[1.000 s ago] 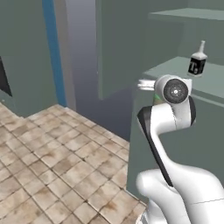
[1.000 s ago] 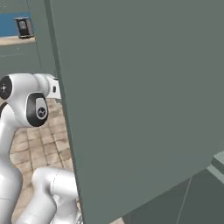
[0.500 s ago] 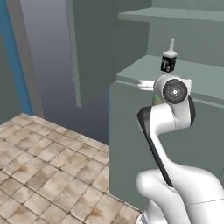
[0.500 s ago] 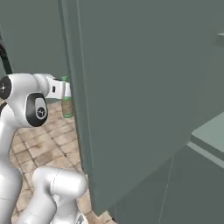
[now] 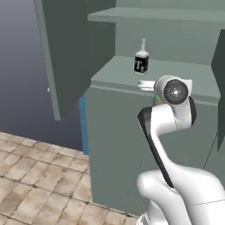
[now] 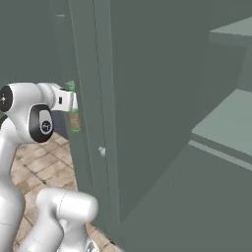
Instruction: Sort all alcoholic drinks to one cabinet, and non-alcoholic drinks to the other.
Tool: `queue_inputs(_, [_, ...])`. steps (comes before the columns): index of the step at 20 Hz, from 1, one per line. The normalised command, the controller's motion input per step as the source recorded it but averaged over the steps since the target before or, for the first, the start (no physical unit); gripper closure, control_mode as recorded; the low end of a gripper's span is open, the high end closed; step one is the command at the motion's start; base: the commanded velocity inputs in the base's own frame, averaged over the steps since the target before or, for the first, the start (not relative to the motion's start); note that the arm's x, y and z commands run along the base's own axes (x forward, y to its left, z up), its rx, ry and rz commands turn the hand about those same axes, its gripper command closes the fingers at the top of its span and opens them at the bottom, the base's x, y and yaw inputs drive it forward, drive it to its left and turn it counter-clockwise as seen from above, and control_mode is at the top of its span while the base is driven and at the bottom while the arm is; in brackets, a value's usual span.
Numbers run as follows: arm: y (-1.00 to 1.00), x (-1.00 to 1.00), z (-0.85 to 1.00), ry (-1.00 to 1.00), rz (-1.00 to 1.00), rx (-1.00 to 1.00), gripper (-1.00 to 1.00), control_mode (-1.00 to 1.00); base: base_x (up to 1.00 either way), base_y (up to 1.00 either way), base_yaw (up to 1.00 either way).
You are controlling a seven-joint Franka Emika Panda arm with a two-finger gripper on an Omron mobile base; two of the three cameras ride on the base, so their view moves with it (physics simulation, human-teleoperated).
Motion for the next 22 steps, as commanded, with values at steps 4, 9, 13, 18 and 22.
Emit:
queue_inputs(4, [0.00,0.00,0.00,0.00,0.00,0.00,1.00,1.00,0.16,0.30,-0.41])
queue_inputs(9, [0.00,0.00,0.00,0.00,0.00,0.00,1.00,1.00,0.17,0.28,-0.40])
queue_inputs(13, [0.00,0.00,0.00,0.00,0.00,0.00,1.00,1.00,0.19,0.29,-0.35])
queue_inputs(18, [0.00,0.00,0.00,0.00,0.00,0.00,1.00,1.00,0.25,0.43,-0.25])
queue_inputs(22, [0.00,0.00,0.00,0.00,0.00,0.00,1.00,1.00,0.36,0.41,-0.14])
